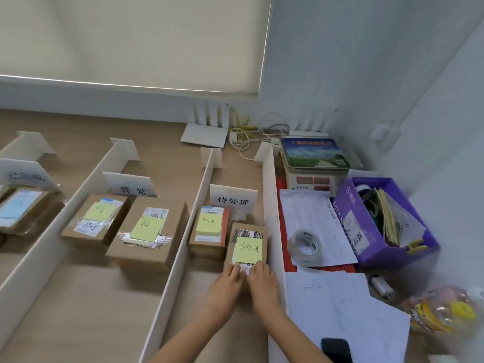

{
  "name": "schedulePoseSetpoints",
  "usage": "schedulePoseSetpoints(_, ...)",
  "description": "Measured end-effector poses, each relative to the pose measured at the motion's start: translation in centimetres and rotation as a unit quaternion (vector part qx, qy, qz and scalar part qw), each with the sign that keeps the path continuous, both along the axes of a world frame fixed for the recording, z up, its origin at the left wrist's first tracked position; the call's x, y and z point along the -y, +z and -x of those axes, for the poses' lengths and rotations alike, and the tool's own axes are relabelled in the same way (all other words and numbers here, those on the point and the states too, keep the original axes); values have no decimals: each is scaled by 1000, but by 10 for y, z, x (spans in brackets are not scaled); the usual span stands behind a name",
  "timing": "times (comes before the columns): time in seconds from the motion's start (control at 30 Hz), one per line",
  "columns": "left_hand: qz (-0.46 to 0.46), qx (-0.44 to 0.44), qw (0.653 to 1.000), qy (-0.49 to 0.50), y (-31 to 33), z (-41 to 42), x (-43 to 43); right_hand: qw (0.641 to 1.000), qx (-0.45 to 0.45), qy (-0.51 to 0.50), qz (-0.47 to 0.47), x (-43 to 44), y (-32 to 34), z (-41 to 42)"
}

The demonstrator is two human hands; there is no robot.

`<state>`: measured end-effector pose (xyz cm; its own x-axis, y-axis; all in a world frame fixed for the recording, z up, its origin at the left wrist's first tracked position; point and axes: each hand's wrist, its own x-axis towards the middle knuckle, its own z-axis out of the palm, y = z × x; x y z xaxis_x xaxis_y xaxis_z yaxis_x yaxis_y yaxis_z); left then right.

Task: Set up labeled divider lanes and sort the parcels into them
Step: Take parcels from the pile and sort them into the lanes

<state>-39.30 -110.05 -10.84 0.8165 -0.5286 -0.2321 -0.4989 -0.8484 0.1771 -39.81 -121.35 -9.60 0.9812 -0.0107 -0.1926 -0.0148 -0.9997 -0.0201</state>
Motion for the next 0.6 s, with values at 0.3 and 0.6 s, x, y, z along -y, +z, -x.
schedulePoseSetpoints(0.3,-13,-25,998,56,11,-41,25,999,24,17,-29,30,-6,-38)
schedulePoseSetpoints(0.6,169,44,973,151,62,-9,-71,985,82,108,-111,-8,18,-5)
